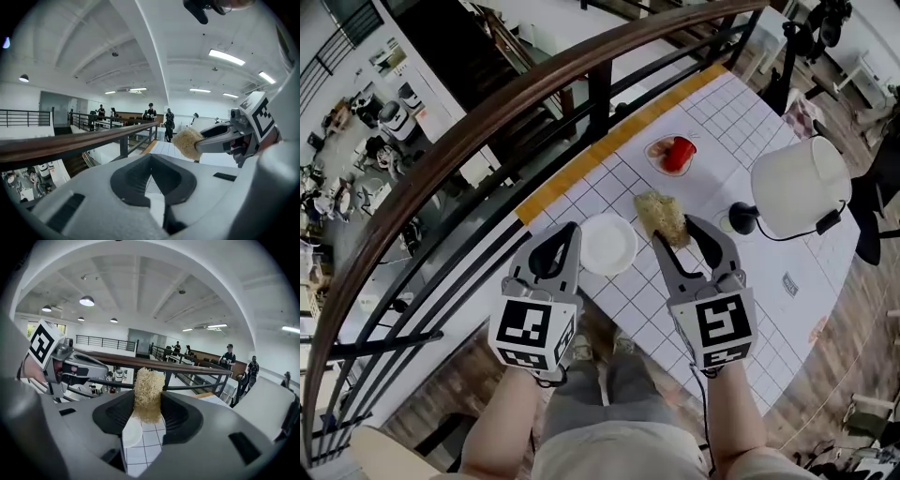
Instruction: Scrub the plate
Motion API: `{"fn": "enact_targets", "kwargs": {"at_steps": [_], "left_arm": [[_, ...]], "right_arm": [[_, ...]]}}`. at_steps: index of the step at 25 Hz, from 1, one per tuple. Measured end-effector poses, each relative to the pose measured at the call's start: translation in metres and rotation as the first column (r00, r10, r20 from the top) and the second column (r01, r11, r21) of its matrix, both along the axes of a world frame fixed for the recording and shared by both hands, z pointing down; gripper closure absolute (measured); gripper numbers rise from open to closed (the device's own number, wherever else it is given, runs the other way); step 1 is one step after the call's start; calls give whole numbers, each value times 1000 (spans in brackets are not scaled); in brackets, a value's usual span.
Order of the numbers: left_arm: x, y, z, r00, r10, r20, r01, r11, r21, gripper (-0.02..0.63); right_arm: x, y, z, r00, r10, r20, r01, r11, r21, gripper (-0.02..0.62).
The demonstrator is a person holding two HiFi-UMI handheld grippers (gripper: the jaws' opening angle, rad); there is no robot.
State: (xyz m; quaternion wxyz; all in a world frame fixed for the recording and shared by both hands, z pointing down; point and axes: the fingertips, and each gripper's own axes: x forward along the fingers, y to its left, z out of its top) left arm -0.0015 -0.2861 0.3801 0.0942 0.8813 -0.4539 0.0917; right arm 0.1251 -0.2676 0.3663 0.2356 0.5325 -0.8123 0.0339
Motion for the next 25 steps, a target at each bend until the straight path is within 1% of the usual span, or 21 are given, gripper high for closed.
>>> {"fn": "enact_targets", "kwargs": {"at_steps": [2,5,10,14,17,19,21,25], "left_arm": [[-3,5,-27,1000,-2,-2,2,999,50,592],[-10,13,-69,1000,-16,-11,17,991,131,592],[-20,26,-137,999,-32,-36,40,965,259,592],[-25,41,-178,997,-37,-66,55,953,298,592],[-32,53,-204,998,-21,-65,45,923,382,592],[-35,62,-214,996,-25,-90,59,916,396,592],[-39,68,-220,993,-29,-116,74,911,407,592],[-44,80,-222,993,-39,-107,81,900,428,592]], "right_arm": [[-9,6,-24,1000,-9,25,9,999,32,417],[-19,15,-59,999,-22,31,19,996,91,417],[-32,26,-113,999,-38,31,32,982,185,417],[-49,37,-159,997,-80,21,72,961,266,416],[-56,45,-184,996,-89,14,80,946,315,416],[-60,49,-195,996,-93,16,82,939,334,416],[-65,53,-205,994,-106,39,86,931,354,414],[-79,62,-221,986,-144,80,99,908,406,414]]}}
